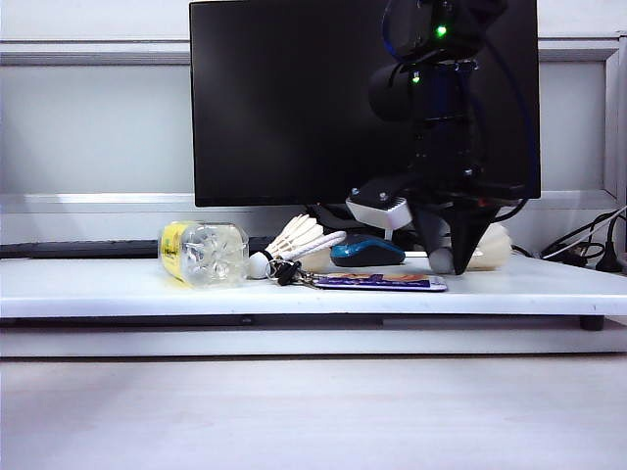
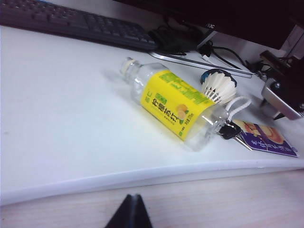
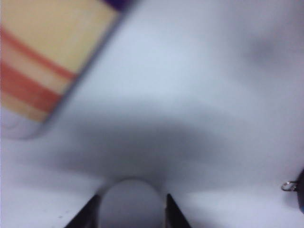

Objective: Stack the badminton balls on the table vertically.

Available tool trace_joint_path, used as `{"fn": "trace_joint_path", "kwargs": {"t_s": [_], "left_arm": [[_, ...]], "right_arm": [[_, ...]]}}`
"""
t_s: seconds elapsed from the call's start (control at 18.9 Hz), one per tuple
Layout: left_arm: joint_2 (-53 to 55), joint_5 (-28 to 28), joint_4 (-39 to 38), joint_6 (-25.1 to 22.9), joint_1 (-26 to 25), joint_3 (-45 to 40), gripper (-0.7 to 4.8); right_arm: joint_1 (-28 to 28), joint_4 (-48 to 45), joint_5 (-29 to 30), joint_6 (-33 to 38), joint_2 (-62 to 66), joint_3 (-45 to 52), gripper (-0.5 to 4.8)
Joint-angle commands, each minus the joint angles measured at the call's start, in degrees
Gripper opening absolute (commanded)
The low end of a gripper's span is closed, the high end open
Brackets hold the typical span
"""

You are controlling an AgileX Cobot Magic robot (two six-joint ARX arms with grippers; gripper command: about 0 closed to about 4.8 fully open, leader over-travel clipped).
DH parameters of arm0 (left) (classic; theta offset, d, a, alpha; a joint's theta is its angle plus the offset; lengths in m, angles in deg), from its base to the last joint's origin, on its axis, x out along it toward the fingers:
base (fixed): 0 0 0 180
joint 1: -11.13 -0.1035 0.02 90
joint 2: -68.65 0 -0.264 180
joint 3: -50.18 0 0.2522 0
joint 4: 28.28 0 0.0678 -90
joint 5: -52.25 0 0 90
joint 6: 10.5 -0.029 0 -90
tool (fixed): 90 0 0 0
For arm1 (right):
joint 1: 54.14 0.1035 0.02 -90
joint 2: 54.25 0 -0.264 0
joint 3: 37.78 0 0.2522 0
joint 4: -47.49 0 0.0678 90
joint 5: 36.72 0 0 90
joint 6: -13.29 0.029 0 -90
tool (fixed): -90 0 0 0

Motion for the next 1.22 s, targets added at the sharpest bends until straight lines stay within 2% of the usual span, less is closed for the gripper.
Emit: {"fn": "trace_joint_path", "kwargs": {"t_s": [0.05, 0.21, 0.32, 0.48, 0.53, 0.69, 0.74, 1.01, 1.22], "left_arm": [[-0.17, -0.7, -1.16, -0.24, 0.07, -0.04, -0.05], [-0.17, -0.7, -1.16, -0.24, 0.07, -0.04, -0.05], [-0.17, -0.7, -1.16, -0.24, 0.07, -0.04, -0.05], [-0.17, -0.7, -1.16, -0.24, 0.07, -0.04, -0.05], [-0.17, -0.7, -1.16, -0.24, 0.07, -0.04, -0.05], [-0.17, -0.7, -1.16, -0.22, 0.07, -0.04, -0.05], [-0.17, -0.72, -1.16, -0.22, 0.07, -0.04, -0.05], [-0.17, -0.72, -1.16, -0.22, 0.07, -0.04, -0.05], [-0.17, -0.74, -1.16, -0.2, 0.07, -0.04, -0.05]], "right_arm": [[0.11, 0.26, 0.46, 0.15, 0.52, 1.68, 1.97], [0.11, 0.02, 0.52, 0.94, 0.57, 2.29, 1.87], [0.11, -0.61, 0.5, 1.66, 0.55, 2.27, 1.27], [0.11, -1.07, 0.7, 3.65, 0.55, 2.27, 1.24], [0.11, -2.45, 1.6, 6.51, 0.52, 2.25, 1.14], [0.11, -13.62, 2.97, 29.99, 0.52, 2.14, 1.12], [0.11, -16.94, 3.06, 34.36, 0.46, 2.14, 1.11], [0.07, -21.79, 3.21, 45.35, 0.39, 2.01, 1.12], [-0.46, -27.06, 3.87, 59.45, -1.66, 1.77, 1.12]]}}
